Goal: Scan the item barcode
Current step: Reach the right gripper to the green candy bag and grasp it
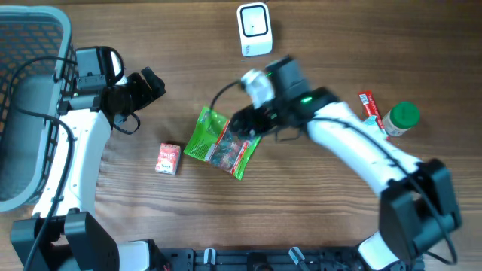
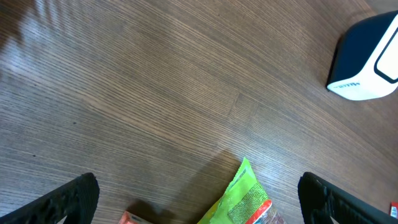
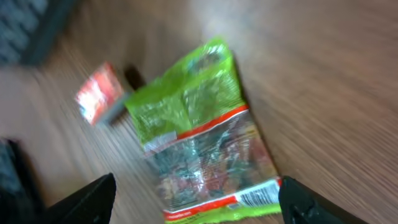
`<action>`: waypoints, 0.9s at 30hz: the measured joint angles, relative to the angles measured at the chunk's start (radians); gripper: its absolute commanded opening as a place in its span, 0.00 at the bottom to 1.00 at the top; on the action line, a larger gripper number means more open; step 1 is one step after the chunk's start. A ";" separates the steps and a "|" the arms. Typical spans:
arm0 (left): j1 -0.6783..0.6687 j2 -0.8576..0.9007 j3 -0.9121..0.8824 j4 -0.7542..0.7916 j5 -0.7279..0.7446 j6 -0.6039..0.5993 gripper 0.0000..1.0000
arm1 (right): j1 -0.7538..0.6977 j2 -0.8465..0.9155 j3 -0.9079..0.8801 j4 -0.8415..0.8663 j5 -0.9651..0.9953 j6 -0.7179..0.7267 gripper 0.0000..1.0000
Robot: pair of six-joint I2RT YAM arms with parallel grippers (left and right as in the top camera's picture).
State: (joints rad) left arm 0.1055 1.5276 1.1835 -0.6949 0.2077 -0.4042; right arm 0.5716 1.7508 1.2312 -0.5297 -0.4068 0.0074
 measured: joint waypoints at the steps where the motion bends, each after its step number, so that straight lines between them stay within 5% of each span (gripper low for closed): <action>1: 0.000 0.000 0.000 0.000 0.000 0.000 1.00 | 0.036 0.018 0.000 0.001 0.052 -0.024 0.86; 13: 0.000 0.000 0.000 0.000 0.000 0.000 1.00 | 0.158 0.190 0.000 0.051 0.347 -0.155 0.92; 25: 0.000 0.000 0.000 0.000 0.000 0.000 1.00 | -0.002 0.195 0.032 -0.263 0.510 0.237 0.92; 27: 0.000 0.000 0.000 0.000 0.000 0.000 1.00 | -0.046 0.195 0.033 -0.309 0.454 0.278 0.85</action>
State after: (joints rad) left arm 0.1055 1.5276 1.1835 -0.6949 0.2081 -0.4042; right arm 0.5259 1.9461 1.2640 -0.8383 0.0475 0.2855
